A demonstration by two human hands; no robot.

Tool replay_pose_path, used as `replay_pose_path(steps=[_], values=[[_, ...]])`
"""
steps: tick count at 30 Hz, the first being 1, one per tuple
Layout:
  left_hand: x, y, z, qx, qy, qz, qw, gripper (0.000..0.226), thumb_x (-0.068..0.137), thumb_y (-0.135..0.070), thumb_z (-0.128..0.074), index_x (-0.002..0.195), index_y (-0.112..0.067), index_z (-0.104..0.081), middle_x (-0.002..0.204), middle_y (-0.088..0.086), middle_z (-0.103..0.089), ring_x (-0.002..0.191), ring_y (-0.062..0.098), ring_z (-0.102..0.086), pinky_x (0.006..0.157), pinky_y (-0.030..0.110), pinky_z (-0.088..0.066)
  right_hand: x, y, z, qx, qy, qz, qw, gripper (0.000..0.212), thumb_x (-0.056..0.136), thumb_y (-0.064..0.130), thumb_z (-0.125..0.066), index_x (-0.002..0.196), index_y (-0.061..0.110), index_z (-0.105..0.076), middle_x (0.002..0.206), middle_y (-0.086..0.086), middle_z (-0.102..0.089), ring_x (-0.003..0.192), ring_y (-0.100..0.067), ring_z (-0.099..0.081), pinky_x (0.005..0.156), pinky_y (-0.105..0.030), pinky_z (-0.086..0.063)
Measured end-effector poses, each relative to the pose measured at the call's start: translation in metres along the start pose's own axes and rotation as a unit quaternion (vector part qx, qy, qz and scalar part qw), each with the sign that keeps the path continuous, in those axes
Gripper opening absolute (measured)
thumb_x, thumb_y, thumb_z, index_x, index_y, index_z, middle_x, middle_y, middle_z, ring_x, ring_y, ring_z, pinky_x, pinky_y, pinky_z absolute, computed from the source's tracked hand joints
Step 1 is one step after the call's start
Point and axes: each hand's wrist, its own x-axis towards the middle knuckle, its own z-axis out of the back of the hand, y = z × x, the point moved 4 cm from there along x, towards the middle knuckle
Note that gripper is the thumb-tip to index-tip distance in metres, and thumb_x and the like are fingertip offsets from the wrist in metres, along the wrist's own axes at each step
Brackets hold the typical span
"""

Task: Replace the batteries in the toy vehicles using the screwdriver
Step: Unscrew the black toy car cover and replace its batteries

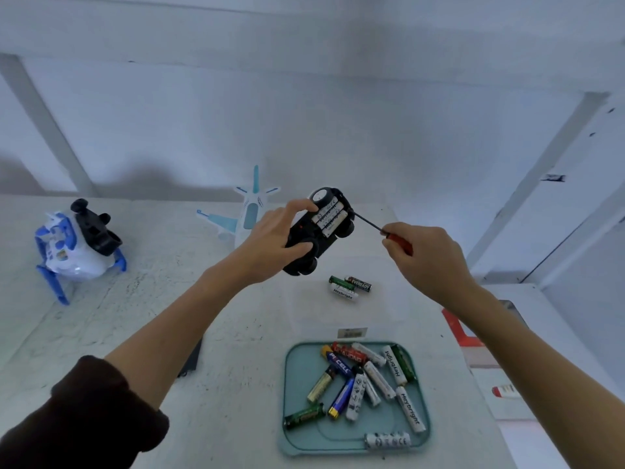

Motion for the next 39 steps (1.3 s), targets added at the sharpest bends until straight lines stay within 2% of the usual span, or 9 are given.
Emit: replay_pose_path(steps=[10,13,17,22,27,29,32,35,39], values=[[0.006,0.001,-0.005,0.076,0.032,-0.014,0.997,0.046,0.076,-0.035,-0.047,0.117,-0.048,-0.029,0.117,0.013,-0.049,0.106,0.027,-0.041,0.093,0.047,-0.041,-0.001,0.0,0.0,-0.063,0.038,-0.001,0.997,0.025,0.095,0.023,-0.042,0.108,0.017,-0.062,0.084,-0.004,-0.067,0.077,-0.025,-0.058,0.064,-0.03,-0.043],[0.007,0.0,-0.006,0.111,0.04,-0.022,0.993,0.047,0.072,-0.045,-0.041,0.117,-0.048,-0.027,0.119,0.014,-0.049,0.109,0.026,-0.039,0.094,0.04,-0.034,0.002,0.001,-0.001,-0.079,0.056,-0.002,0.995,0.025,0.095,0.024,-0.042,0.105,0.015,-0.063,0.081,-0.006,-0.066,0.073,-0.026,-0.058,0.064,-0.031,-0.046],[0.009,0.001,-0.007,0.126,0.052,-0.033,0.99,0.054,0.063,-0.055,-0.031,0.117,-0.048,-0.026,0.118,0.013,-0.049,0.109,0.027,-0.039,0.095,0.041,-0.033,0.005,-0.004,0.006,-0.055,0.082,-0.008,0.995,0.022,0.093,0.022,-0.046,0.097,0.014,-0.067,0.074,-0.007,-0.066,0.066,-0.024,-0.057,0.066,-0.031,-0.047],[0.015,-0.001,-0.013,0.165,0.069,-0.045,0.983,0.047,0.071,-0.05,-0.033,0.116,-0.048,-0.024,0.119,0.013,-0.05,0.106,0.027,-0.039,0.093,0.041,-0.032,0.001,-0.014,0.011,-0.031,0.089,-0.016,0.995,0.02,0.092,0.019,-0.051,0.092,0.009,-0.069,0.071,-0.01,-0.067,0.062,-0.027,-0.057,0.064,-0.033,-0.048],[0.019,-0.002,-0.014,0.164,0.066,-0.048,0.983,0.044,0.074,-0.043,-0.038,0.116,-0.047,-0.023,0.116,0.013,-0.049,0.106,0.026,-0.038,0.09,0.037,-0.031,-0.011,-0.013,0.006,-0.011,0.141,-0.003,0.99,0.02,0.092,0.021,-0.052,0.101,0.015,-0.07,0.074,-0.002,-0.069,0.051,-0.008,-0.045,0.065,-0.031,-0.047],[0.023,-0.005,-0.014,0.152,0.065,-0.053,0.985,0.045,0.075,-0.042,-0.039,0.116,-0.047,-0.023,0.116,0.013,-0.049,0.105,0.025,-0.038,0.089,0.036,-0.031,-0.013,-0.013,0.005,-0.006,0.127,-0.003,0.992,0.02,0.092,0.021,-0.053,0.101,0.016,-0.07,0.074,-0.004,-0.069,0.051,-0.009,-0.045,0.064,-0.03,-0.046],[0.026,-0.009,-0.014,0.161,0.069,-0.062,0.983,0.049,0.069,-0.052,-0.033,0.117,-0.047,-0.023,0.113,0.012,-0.049,0.104,0.024,-0.038,0.086,0.035,-0.03,-0.009,-0.019,0.009,0.028,0.081,-0.014,0.996,0.018,0.091,0.018,-0.054,0.096,0.013,-0.07,0.066,-0.007,-0.067,0.048,-0.013,-0.044,0.059,-0.031,-0.044],[0.026,-0.007,-0.013,0.144,0.062,-0.048,0.986,0.045,0.074,-0.042,-0.041,0.116,-0.048,-0.024,0.114,0.013,-0.049,0.104,0.024,-0.037,0.085,0.034,-0.029,-0.008,-0.022,0.008,0.039,0.046,-0.02,0.998,0.017,0.091,0.017,-0.052,0.095,0.01,-0.068,0.063,-0.01,-0.064,0.05,-0.021,-0.048,0.058,-0.035,-0.046],[0.024,-0.006,-0.01,0.087,0.051,-0.039,0.994,0.046,0.075,-0.033,-0.046,0.116,-0.046,-0.027,0.118,0.013,-0.049,0.105,0.029,-0.041,0.093,0.047,-0.041,-0.009,-0.022,0.005,0.055,-0.011,-0.018,0.998,0.016,0.091,0.015,-0.054,0.095,0.008,-0.067,0.06,-0.011,-0.062,0.05,-0.027,-0.05,0.056,-0.037,-0.047]])
